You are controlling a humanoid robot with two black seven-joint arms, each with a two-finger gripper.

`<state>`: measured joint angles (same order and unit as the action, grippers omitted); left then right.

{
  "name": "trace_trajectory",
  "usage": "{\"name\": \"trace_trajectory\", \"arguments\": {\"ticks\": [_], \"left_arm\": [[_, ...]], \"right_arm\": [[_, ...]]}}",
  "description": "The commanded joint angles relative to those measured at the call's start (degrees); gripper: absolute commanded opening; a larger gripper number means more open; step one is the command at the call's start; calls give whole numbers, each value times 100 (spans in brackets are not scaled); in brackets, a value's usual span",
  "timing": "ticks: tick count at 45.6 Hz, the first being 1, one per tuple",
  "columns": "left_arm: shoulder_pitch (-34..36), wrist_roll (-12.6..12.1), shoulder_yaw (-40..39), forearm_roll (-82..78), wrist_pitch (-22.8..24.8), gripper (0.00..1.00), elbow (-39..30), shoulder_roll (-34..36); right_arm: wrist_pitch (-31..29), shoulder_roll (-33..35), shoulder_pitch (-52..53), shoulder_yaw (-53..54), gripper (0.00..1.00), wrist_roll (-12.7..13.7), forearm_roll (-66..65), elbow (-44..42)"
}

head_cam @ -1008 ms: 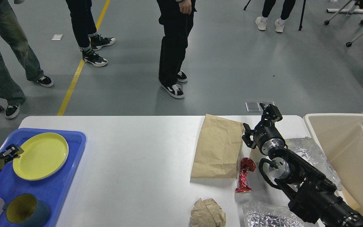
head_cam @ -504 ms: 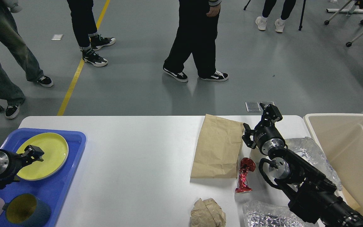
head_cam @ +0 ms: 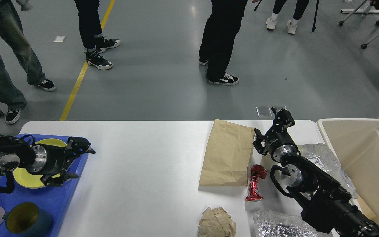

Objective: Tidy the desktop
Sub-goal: 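Raise the left gripper up and away from the tray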

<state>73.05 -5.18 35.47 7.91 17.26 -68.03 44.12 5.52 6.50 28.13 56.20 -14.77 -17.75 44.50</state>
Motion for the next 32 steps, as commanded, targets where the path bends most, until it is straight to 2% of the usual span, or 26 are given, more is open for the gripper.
{"name": "trace_trajectory", "arguments": {"ticks": [1,10,17,21,26,28,32], "left_arm": [[-36,-9,-725,0,531,96,-299,79],[-97,-1,-1771,0,1244,96,-325,149],[-290,114,-2307,9,1288,96,-255,96],[-528,140,-2886,26,1279,96,-159,52],[-888,289,-3949,35,1271,96,245,-105],[-1168,420,-4598,44,1271,96,700,-298],[-1608,623,-5225,27,1271,96,1335,-667]], "right_arm": [[-7,1,0,-4,100,0,0,-3],[1,1,0,-4,100,0,0,-3],[1,9,0,-4,100,0,0,6],[1,9,0,-4,100,0,0,6],[1,9,0,-4,100,0,0,6],[1,9,0,-4,100,0,0,6],[-7,9,0,-4,100,0,0,6]]}}
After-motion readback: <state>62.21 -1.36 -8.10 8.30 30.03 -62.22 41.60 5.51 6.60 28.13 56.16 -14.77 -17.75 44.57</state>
